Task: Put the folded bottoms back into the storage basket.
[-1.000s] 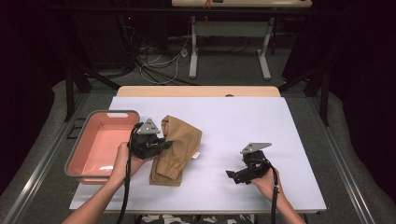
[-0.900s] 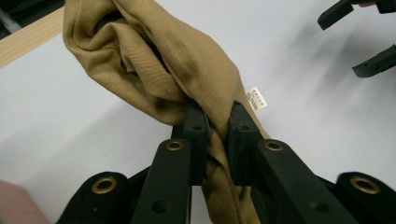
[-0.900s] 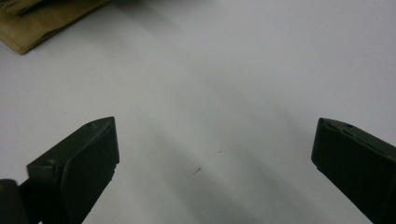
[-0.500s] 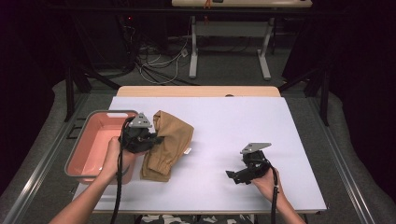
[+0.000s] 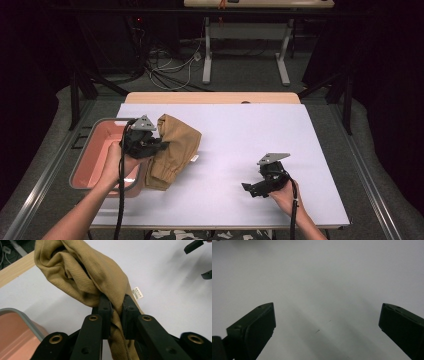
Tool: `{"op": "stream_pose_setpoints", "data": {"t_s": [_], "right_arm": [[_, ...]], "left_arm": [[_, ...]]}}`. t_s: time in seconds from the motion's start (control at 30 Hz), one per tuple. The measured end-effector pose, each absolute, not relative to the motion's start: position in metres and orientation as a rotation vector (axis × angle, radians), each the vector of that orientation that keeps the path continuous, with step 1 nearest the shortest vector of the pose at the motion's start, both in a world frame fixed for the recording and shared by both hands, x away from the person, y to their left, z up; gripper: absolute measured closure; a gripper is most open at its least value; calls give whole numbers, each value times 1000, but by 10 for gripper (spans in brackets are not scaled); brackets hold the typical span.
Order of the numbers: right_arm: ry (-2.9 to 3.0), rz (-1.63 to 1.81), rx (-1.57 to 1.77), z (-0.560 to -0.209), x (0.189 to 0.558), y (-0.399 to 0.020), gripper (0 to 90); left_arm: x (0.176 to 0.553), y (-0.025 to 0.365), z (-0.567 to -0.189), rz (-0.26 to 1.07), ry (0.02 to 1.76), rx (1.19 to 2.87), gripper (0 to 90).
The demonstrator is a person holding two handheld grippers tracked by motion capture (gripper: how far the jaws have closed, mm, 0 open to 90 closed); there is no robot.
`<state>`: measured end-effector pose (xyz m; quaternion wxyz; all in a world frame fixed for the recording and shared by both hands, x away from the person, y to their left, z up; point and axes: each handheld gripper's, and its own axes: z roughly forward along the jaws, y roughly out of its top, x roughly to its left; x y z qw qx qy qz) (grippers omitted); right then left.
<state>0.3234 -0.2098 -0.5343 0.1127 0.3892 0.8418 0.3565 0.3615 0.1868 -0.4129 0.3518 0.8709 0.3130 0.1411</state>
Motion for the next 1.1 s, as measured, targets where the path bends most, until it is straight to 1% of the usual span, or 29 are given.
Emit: {"op": "stream_pose_setpoints", "data": {"t_s": [1.1], "right_arm": [[2463,1029,1142,-533,324,-211,4]], "left_arm": [[375,221,-369,440,885,2221,811]]}}
